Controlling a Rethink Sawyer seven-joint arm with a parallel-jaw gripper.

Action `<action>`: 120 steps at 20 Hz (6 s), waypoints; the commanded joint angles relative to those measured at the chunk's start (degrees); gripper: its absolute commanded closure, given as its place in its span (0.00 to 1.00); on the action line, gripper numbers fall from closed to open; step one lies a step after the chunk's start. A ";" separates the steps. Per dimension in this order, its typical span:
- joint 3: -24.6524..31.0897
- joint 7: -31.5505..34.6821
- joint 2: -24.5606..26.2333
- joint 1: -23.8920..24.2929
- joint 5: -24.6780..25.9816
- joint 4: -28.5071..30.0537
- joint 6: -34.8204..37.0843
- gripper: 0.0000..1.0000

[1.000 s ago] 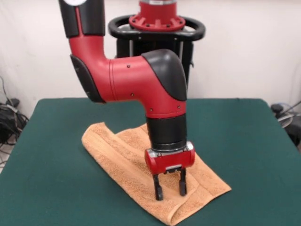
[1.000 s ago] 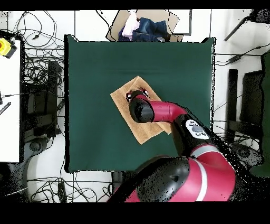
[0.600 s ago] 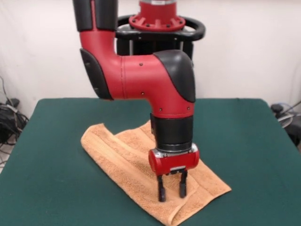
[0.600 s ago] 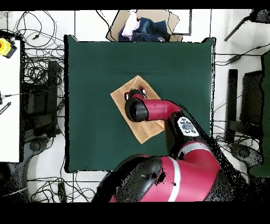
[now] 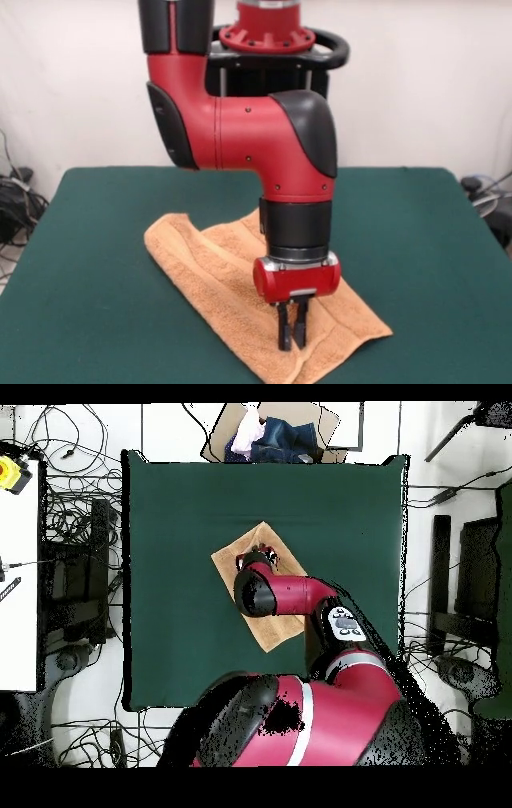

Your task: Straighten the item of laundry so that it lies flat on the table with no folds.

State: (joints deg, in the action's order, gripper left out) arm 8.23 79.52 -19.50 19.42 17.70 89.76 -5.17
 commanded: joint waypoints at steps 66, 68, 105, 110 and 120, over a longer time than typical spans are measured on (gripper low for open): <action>45.31 -1.73 16.68 50.96 -14.52 8.74 76.29 1.00; 44.96 -0.93 16.32 52.19 -14.88 10.21 76.70 1.00; 57.37 -54.83 41.43 31.90 12.69 -69.58 122.75 1.00; 57.62 -55.15 41.89 32.01 13.24 -70.09 122.23 1.00; 64.50 -61.62 42.07 30.83 25.12 -75.16 127.14 1.00</action>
State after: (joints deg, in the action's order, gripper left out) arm 64.81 30.71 20.90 52.09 33.57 20.37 124.50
